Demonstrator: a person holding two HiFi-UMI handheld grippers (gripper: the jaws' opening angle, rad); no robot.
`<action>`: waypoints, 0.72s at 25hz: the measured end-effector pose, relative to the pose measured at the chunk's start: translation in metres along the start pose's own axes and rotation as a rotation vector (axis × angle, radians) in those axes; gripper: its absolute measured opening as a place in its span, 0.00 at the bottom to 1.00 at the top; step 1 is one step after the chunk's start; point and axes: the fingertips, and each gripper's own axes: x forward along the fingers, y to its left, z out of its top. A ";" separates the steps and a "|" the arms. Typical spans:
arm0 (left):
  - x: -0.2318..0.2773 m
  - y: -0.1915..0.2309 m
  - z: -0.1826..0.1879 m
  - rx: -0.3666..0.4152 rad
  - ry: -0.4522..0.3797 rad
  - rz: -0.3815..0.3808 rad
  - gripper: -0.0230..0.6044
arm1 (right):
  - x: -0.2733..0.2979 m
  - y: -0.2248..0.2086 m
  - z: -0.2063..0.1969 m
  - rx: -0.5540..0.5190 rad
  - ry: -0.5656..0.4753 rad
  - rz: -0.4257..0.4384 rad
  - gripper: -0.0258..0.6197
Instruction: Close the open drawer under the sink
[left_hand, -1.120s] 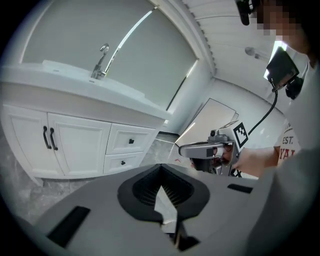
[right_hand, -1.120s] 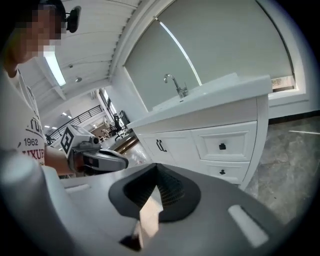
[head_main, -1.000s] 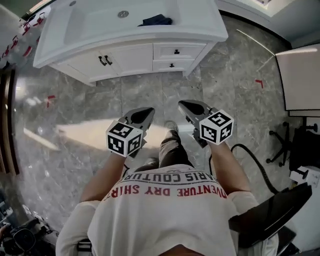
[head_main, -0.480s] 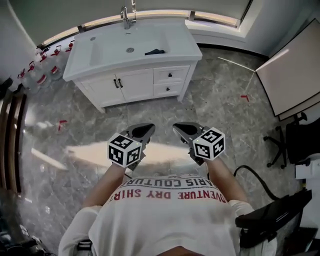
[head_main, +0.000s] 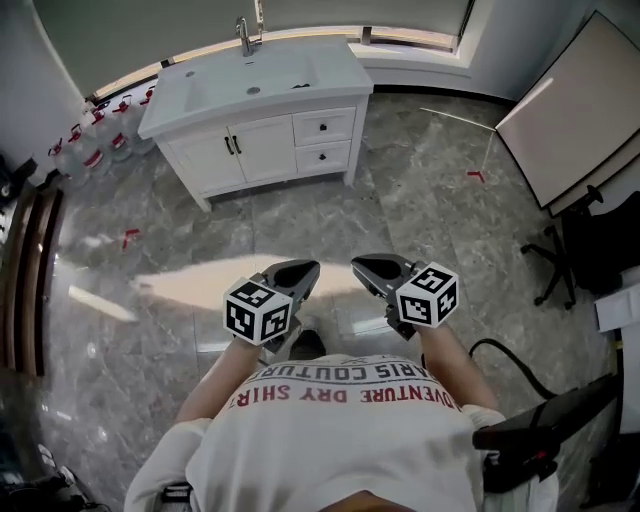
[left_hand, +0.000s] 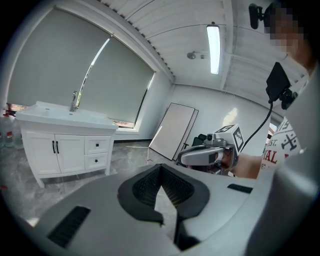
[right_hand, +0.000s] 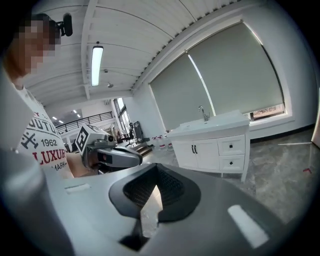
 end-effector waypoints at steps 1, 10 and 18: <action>-0.009 -0.023 -0.017 -0.002 0.006 -0.004 0.04 | -0.019 0.017 -0.016 0.014 0.000 -0.001 0.04; -0.071 -0.176 -0.071 0.067 0.034 -0.030 0.04 | -0.130 0.130 -0.058 -0.004 -0.026 -0.001 0.04; -0.097 -0.216 -0.083 0.091 0.027 -0.016 0.04 | -0.167 0.166 -0.076 -0.022 -0.039 -0.003 0.04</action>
